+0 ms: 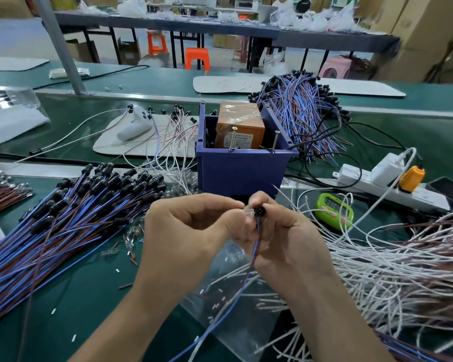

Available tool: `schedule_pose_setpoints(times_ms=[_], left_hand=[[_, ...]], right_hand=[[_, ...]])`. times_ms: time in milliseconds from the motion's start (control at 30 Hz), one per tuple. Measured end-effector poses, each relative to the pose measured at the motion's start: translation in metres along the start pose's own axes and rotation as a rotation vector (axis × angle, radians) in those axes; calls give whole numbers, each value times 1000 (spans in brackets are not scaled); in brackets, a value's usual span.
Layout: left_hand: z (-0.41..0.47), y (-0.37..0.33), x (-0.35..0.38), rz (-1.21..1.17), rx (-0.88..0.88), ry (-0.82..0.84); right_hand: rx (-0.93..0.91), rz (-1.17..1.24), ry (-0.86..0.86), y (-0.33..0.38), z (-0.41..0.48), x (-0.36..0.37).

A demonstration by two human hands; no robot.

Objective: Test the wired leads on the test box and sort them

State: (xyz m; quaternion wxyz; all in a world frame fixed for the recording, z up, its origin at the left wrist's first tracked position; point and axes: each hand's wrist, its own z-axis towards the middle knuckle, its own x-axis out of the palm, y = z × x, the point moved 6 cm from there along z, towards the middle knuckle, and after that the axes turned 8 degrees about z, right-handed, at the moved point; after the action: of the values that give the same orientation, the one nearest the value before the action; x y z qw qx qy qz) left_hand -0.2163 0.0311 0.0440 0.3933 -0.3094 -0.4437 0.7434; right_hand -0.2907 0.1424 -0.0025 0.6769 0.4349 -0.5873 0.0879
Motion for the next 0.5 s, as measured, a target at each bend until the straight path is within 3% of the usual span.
schedule_pose_setpoints(times_ms=[500], left_hand=[[-5,-19,-4,434,222,-74]], right_hand=[[-102,-202,-105,4,2,-1]])
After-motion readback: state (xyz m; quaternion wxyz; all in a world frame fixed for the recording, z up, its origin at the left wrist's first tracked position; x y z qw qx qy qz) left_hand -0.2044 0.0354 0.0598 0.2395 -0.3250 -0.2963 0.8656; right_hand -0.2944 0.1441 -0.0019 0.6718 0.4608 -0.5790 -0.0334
